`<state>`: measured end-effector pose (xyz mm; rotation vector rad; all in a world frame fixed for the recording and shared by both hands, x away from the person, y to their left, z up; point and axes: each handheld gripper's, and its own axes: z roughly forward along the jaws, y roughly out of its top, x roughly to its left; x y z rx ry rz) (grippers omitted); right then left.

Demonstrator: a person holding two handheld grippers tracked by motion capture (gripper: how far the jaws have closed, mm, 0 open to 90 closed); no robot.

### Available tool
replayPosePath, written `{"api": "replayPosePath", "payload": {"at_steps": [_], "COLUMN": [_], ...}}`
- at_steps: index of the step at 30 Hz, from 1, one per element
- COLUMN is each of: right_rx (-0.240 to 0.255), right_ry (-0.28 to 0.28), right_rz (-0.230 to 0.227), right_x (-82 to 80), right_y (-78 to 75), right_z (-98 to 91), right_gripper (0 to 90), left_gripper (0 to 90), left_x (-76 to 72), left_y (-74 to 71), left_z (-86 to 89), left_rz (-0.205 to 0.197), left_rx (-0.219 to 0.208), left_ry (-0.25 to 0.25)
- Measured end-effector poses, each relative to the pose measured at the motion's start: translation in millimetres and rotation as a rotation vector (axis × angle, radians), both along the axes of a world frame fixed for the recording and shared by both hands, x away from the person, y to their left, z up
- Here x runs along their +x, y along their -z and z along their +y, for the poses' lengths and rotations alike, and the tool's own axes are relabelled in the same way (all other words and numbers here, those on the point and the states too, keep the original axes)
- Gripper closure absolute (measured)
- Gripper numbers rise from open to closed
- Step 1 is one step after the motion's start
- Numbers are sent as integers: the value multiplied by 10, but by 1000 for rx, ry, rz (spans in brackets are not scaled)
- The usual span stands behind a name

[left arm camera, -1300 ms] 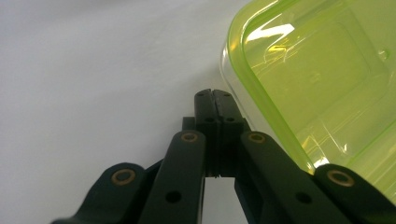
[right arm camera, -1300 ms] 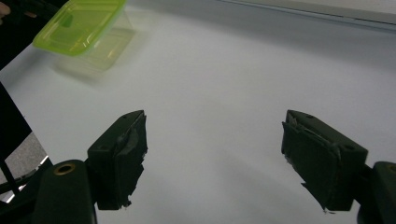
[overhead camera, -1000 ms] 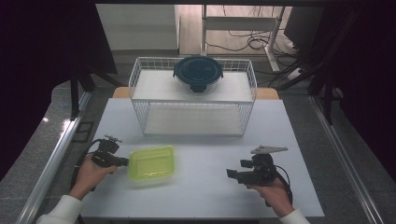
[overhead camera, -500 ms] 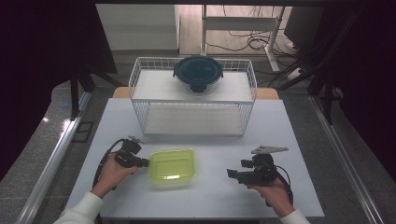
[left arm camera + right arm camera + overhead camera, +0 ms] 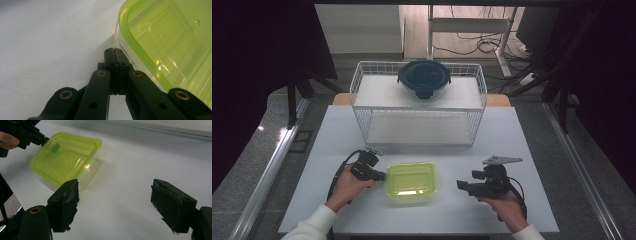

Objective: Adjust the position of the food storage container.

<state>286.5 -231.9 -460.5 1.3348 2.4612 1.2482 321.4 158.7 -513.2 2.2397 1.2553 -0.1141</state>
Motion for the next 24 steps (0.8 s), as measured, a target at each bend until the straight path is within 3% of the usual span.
{"api": "replayPosePath", "payload": {"at_steps": [14,24], "right_rx": [-3,-4], "right_ry": [0,1], "right_rz": [-1,-1], "right_x": [8,1], "right_y": [5,3], "right_z": [-15,-19], "right_gripper": [223,222], "left_gripper": [900,899], "left_x": [11,-35], "left_y": [37,23], "left_z": [-189,-4], "left_rz": [3,-20], "left_rx": [-10,-39], "left_ry": [26,-34]}}
